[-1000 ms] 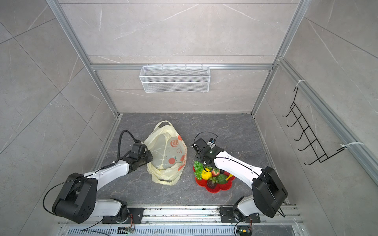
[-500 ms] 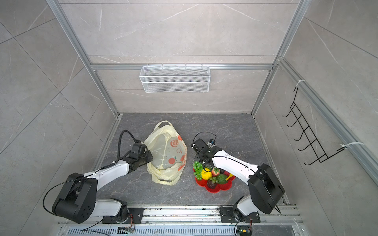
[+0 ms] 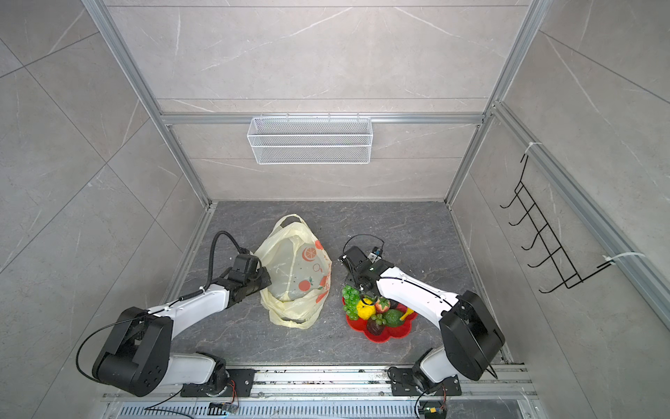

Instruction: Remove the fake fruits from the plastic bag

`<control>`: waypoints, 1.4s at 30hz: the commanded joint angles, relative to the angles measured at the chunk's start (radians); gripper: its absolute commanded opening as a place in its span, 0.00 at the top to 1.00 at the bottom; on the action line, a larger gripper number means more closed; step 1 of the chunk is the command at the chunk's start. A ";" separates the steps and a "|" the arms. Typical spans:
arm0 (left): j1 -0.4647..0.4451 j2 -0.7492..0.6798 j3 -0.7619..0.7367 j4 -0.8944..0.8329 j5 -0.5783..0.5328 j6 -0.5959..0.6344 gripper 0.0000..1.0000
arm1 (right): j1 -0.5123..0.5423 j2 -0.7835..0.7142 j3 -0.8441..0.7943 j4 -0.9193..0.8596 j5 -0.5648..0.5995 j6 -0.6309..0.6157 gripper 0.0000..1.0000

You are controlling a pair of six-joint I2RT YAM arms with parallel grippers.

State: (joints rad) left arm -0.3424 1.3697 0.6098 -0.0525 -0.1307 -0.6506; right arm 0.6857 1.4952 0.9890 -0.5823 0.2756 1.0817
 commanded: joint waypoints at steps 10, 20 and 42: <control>0.003 0.013 0.043 -0.009 -0.001 0.043 0.95 | -0.005 -0.028 0.013 -0.018 -0.008 -0.061 0.25; -0.028 0.153 0.234 -0.127 0.004 0.097 0.95 | -0.009 -0.116 0.061 -0.066 -0.005 -0.161 0.08; -0.157 0.990 1.631 -0.609 -0.020 0.840 0.80 | -0.111 -0.661 -0.115 -0.470 0.290 -0.152 0.00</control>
State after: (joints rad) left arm -0.4889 2.2929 2.1269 -0.5598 -0.1295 0.0238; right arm 0.6010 0.8555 0.9222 -0.9348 0.5388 0.8730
